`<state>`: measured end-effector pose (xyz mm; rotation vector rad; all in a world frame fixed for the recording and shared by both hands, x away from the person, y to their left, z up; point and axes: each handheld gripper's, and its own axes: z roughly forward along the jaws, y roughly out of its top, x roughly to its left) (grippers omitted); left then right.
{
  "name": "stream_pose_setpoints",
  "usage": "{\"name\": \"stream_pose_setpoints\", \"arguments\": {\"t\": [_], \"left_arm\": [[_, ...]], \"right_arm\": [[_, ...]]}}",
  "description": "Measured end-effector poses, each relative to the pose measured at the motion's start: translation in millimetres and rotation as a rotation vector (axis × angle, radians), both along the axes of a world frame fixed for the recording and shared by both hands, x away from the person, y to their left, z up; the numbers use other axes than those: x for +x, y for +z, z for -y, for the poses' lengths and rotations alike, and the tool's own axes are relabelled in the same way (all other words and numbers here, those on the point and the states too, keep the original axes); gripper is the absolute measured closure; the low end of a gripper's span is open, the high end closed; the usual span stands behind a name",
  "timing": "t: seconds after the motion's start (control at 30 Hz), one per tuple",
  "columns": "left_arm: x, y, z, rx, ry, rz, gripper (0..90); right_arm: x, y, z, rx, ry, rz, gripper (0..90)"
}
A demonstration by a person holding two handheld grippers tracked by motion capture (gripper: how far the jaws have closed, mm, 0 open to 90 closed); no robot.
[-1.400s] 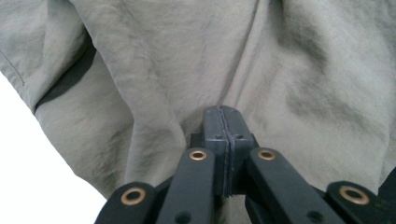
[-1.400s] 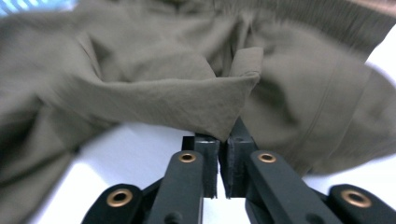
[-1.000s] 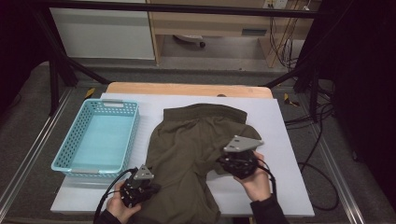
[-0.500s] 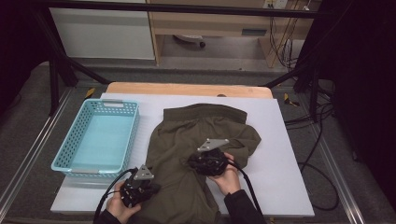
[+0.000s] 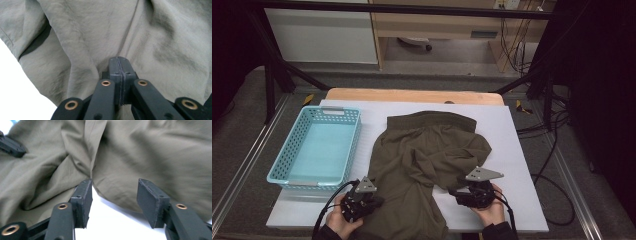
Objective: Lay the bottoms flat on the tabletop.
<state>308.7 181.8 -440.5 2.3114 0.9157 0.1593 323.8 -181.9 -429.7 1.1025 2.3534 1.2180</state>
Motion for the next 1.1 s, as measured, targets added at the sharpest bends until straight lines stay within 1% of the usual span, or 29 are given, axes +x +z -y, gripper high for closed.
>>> {"name": "stream_pose_setpoints", "arguments": {"t": [0.07, 0.13, 0.2, 0.23, 0.27, 0.3, 0.33, 0.37, 0.4, 0.43, 0.47, 0.6, 0.63, 0.67, 0.73, 0.77, 0.83, 0.87, 0.93, 0.97, 1.03, 1.07, 1.1], "left_arm": [[0.1, 0.1, -0.2, 0.001, -0.001, -0.001, 89.1], [0.0, 0.1, -0.3, 0.000, -0.001, -0.001, 89.1], [0.0, 0.1, -0.2, 0.000, 0.000, -0.001, 89.1], [0.0, 0.1, -0.1, 0.000, 0.000, -0.001, 89.1], [0.0, 0.1, -0.1, 0.000, 0.001, -0.002, 89.1], [0.0, 0.1, -0.1, 0.000, 0.002, -0.002, 89.2], [-0.1, 0.2, 0.0, 0.000, 0.002, -0.002, 89.2], [-0.3, 0.1, 0.2, 0.001, 0.003, 0.000, 89.1], [-0.3, 0.1, 0.2, 0.001, 0.003, 0.000, 89.2], [-0.3, 0.1, 0.2, 0.001, 0.003, 0.000, 89.2], [0.0, 0.2, -0.1, 0.000, 0.003, -0.003, 89.2], [-0.4, 0.3, 0.2, 0.002, 0.004, -0.001, 89.2], [-0.3, 0.2, 0.3, 0.001, 0.004, -0.001, 89.2], [-0.1, 0.3, 0.2, 0.001, 0.005, -0.002, 89.3], [-0.2, 0.4, 0.4, 0.002, 0.005, -0.002, 89.2], [-0.3, 0.5, 0.6, 0.004, 0.005, -0.001, 89.3], [-0.5, 0.4, 0.8, 0.005, 0.005, 0.000, 89.3], [-0.4, 0.4, 0.6, 0.004, 0.005, -0.001, 89.2], [-0.2, 0.4, 0.5, 0.003, 0.006, -0.003, 89.3], [-0.2, 0.4, 0.5, 0.003, 0.006, -0.002, 89.2], [-0.3, 0.5, 0.6, 0.004, 0.006, -0.001, 89.2], [-0.4, 0.5, 0.7, 0.005, 0.006, -0.001, 89.3], [-0.4, 0.4, 0.7, 0.005, 0.007, -0.001, 89.2]], "right_arm": [[3.9, -6.1, -11.0, -0.022, 0.015, 0.007, 43.9], [8.8, -12.0, -23.3, -0.038, 0.017, 0.017, 40.7], [10.6, -16.2, -31.8, -0.056, 0.018, 0.005, 41.2], [10.6, -17.9, -36.6, -0.074, 0.014, 0.010, 42.0], [10.4, -19.5, -41.5, -0.099, 0.015, 0.026, 45.7], [9.9, -19.8, -45.0, -0.123, 0.007, 0.039, 57.4], [9.7, -19.3, -46.0, -0.141, 0.003, 0.046, 66.7], [9.6, -19.0, -45.9, -0.144, 0.001, 0.052, 72.7], [9.0, -17.3, -44.0, -0.139, -0.005, 0.050, 82.2], [8.6, -15.6, -41.8, -0.128, -0.006, 0.041, 86.0], [7.4, -12.8, -38.5, -0.114, -0.009, 0.038, 88.7], [-0.3, 0.8, -17.9, -0.109, 0.001, 0.028, 89.6], [-2.4, 4.0, -10.9, -0.119, -0.001, 0.028, 89.7], [-5.6, 8.3, -1.5, -0.130, 0.001, 0.013, 89.8], [-11.5, 14.5, 12.9, -0.139, 0.008, 0.010, 89.8], [-14.9, 18.0, 21.6, -0.148, 0.008, 0.000, 89.8], [-23.1, 24.8, 39.6, -0.172, 0.005, 0.002, 89.8], [-26.9, 27.3, 48.5, -0.184, -0.001, -0.004, 89.8], [-33.5, 29.5, 64.3, -0.211, -0.013, -0.009, 89.6], [-35.7, 28.6, 70.9, -0.223, -0.018, -0.022, 89.4], [-38.1, 22.3, 79.9, -0.248, -0.026, -0.056, 89.0], [-38.6, 18.2, 82.9, -0.255, -0.022, -0.072, 88.1], [-39.2, 14.8, 85.2, -0.252, -0.021, -0.086, 85.3]]}}
